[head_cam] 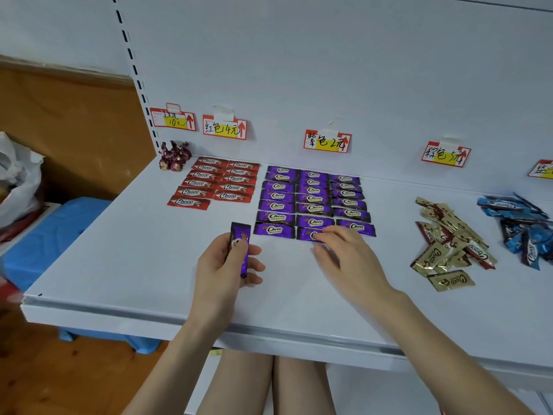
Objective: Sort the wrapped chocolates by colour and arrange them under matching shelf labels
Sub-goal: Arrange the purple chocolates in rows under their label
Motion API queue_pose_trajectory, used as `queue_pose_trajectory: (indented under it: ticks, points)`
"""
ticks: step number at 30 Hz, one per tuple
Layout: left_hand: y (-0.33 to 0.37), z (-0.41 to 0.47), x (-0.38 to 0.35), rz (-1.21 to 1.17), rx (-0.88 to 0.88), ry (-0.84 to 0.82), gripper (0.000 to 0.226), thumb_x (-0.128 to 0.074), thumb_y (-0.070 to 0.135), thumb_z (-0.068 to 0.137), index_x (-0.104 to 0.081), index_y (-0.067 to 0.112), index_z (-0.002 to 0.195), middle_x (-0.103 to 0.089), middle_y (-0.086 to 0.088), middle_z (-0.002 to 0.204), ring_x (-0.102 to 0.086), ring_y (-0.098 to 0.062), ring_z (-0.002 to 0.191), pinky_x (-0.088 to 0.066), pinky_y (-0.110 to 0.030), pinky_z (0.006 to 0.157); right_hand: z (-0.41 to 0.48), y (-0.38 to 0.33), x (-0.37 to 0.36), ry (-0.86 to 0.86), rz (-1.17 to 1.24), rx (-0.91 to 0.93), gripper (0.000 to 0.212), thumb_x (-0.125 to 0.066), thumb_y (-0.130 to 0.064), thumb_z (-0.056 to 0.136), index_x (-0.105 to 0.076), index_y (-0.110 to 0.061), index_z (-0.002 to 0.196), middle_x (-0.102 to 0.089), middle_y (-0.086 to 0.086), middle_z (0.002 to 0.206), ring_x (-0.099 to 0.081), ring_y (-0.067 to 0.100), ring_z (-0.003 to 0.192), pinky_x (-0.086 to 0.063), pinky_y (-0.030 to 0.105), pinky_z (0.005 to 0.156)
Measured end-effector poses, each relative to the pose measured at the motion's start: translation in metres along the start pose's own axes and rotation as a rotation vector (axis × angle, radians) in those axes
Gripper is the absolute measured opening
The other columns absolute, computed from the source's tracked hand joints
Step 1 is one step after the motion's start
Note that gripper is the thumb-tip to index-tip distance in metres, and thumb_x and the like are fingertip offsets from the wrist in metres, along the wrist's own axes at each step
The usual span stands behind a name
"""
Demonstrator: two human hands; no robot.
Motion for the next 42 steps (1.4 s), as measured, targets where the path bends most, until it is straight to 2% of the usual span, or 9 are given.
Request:
queue_pose_trajectory:
  ticks: [7, 10, 16, 22, 29, 32, 35, 37, 42]
  points:
    - [0.016, -0.01, -0.012, -0.013, -0.024, -0.135, 0.015, -0.056, 0.01, 0.091, -0.06, 0.024, 0.095, -0.073, 0.003, 0.081, -0.071, -0.013, 0.076, -0.056, -0.02, 0.06, -0.003, -0.004, 0.026, 0.106, 0.421, -0.118, 0.014, -0.058, -0.014, 0.089, -0.065, -0.019, 0.1, -0.059, -0.01, 0.105, -0.05, -0.006, 0.097, -0.037, 0.004, 0.08]
    - [0.02, -0.015, -0.018, -0.119, 0.037, -0.142, 0.005, -0.058, 0.011, 0.09, -0.058, 0.012, 0.094, -0.074, -0.001, 0.083, -0.071, -0.017, 0.081, -0.057, -0.023, 0.062, -0.007, -0.022, 0.042, 0.102, 0.673, -0.14, 0.021, -0.061, -0.015, 0.087, -0.062, -0.036, 0.083, -0.065, -0.022, 0.086, -0.058, -0.005, 0.085, -0.045, 0.007, 0.07]
    - [0.028, -0.024, -0.036, -0.286, 0.098, -0.171, 0.02, -0.058, 0.008, 0.088, -0.054, 0.01, 0.068, -0.069, -0.01, 0.077, -0.068, -0.018, 0.072, -0.055, -0.025, 0.059, -0.024, -0.057, 0.053, 0.038, 0.779, -0.103, 0.02, -0.072, -0.018, 0.077, -0.063, -0.035, 0.082, -0.067, -0.013, 0.077, -0.06, 0.0, 0.07, -0.045, 0.012, 0.061]
    - [0.027, -0.03, -0.045, -0.209, 0.099, -0.217, 0.018, -0.058, 0.013, 0.088, -0.055, 0.01, 0.07, -0.067, -0.006, 0.071, -0.062, -0.016, 0.065, -0.051, -0.023, 0.059, -0.035, -0.061, 0.05, 0.006, 0.705, -0.095, 0.036, -0.068, -0.009, 0.081, -0.054, -0.04, 0.094, -0.065, -0.011, 0.088, -0.058, 0.0, 0.077, -0.043, 0.008, 0.063]
    - [0.014, -0.031, -0.056, -0.133, 0.147, -0.222, 0.012, -0.056, 0.011, 0.091, -0.06, 0.007, 0.081, -0.072, -0.006, 0.068, -0.07, -0.014, 0.065, -0.054, -0.02, 0.059, -0.044, -0.046, 0.065, 0.141, 0.271, 0.08, 0.031, -0.068, -0.022, 0.076, -0.068, -0.007, 0.103, -0.062, 0.004, 0.104, -0.055, 0.011, 0.097, -0.042, 0.009, 0.081]
    - [0.007, -0.027, -0.063, 0.078, 0.07, -0.239, 0.005, -0.059, 0.014, 0.09, -0.061, 0.01, 0.09, -0.073, -0.004, 0.075, -0.07, -0.014, 0.07, -0.053, -0.019, 0.061, -0.041, -0.026, 0.063, 0.073, 0.284, 0.043, 0.022, -0.07, -0.012, 0.079, -0.069, -0.006, 0.101, -0.064, 0.007, 0.101, -0.059, 0.018, 0.096, -0.046, 0.023, 0.08]
    - [0.005, -0.023, -0.065, 0.663, -0.276, -0.226, 0.018, -0.06, 0.023, 0.089, -0.064, 0.017, 0.106, -0.069, 0.005, 0.1, -0.062, -0.007, 0.089, -0.045, -0.012, 0.077, -0.033, 0.012, 0.066, 0.044, 0.23, -0.04, 0.019, -0.067, -0.006, 0.081, -0.068, -0.004, 0.1, -0.065, 0.009, 0.101, -0.059, 0.024, 0.096, -0.046, 0.031, 0.083]
    - [0.002, -0.026, -0.071, 0.972, -0.512, -0.259, 0.029, -0.061, 0.025, 0.09, -0.065, 0.012, 0.115, -0.064, -0.002, 0.114, -0.057, -0.018, 0.105, -0.041, -0.022, 0.09, -0.026, 0.037, 0.064, -0.005, 0.127, -0.088, 0.021, -0.063, -0.007, 0.084, -0.067, -0.006, 0.105, -0.065, 0.008, 0.105, -0.056, 0.026, 0.1, -0.041, 0.027, 0.083]
    - [-0.007, -0.026, -0.074, 1.118, -0.628, -0.284, 0.023, -0.07, 0.018, 0.083, -0.071, 0.003, 0.101, -0.068, -0.015, 0.105, -0.06, -0.034, 0.1, -0.046, -0.04, 0.089, -0.014, 0.061, 0.047, -0.134, -0.081, -0.105, 0.026, -0.053, -0.01, 0.09, -0.064, -0.011, 0.114, -0.059, 0.004, 0.123, -0.046, 0.021, 0.116, -0.032, 0.022, 0.086]
Point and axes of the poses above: each hand's wrist, its own z-axis towards the middle knuckle, its own x-axis out of the back of the hand, y = z × x, the point moved 6 cm from there along z, towards the middle knuckle
